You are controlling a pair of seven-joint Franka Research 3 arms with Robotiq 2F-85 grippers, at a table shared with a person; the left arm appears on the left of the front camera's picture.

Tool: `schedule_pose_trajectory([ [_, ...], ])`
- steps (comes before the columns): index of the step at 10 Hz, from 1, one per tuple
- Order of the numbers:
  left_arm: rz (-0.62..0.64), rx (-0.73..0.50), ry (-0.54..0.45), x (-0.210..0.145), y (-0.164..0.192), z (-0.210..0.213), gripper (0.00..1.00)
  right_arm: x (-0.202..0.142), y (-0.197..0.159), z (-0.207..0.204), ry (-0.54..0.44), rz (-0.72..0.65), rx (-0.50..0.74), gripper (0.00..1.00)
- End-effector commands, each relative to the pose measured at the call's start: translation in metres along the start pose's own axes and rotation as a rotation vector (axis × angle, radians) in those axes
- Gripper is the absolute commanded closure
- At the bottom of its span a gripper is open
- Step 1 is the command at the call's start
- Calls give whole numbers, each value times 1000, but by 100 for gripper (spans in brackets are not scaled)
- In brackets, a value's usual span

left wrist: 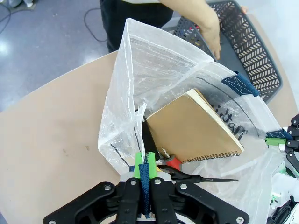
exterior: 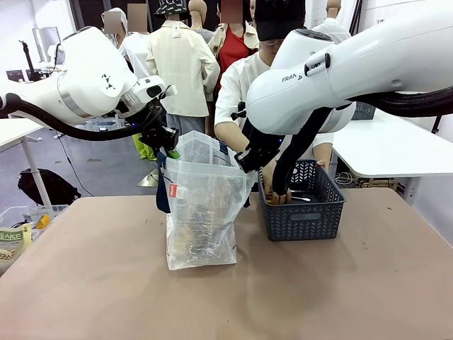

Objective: Transfer purchased items from the store into the shopping bag.
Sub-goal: Move the Reusable shopping bag to the right side of the table.

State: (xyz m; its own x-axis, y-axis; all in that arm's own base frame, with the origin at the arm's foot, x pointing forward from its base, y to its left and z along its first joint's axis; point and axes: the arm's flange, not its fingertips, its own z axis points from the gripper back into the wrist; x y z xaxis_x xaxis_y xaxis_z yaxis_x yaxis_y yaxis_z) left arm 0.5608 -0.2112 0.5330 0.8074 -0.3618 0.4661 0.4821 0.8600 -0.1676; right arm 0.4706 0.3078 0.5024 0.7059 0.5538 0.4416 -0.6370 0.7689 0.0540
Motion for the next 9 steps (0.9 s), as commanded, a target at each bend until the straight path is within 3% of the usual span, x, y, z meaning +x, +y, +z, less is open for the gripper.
schedule_pose_trajectory([
  [1,-3,2,-3,0,1,2,100,0,0,0,-1,-3,2,100],
  [9,-3,2,-3,0,1,2,100,0,0,0,-1,-3,2,100],
])
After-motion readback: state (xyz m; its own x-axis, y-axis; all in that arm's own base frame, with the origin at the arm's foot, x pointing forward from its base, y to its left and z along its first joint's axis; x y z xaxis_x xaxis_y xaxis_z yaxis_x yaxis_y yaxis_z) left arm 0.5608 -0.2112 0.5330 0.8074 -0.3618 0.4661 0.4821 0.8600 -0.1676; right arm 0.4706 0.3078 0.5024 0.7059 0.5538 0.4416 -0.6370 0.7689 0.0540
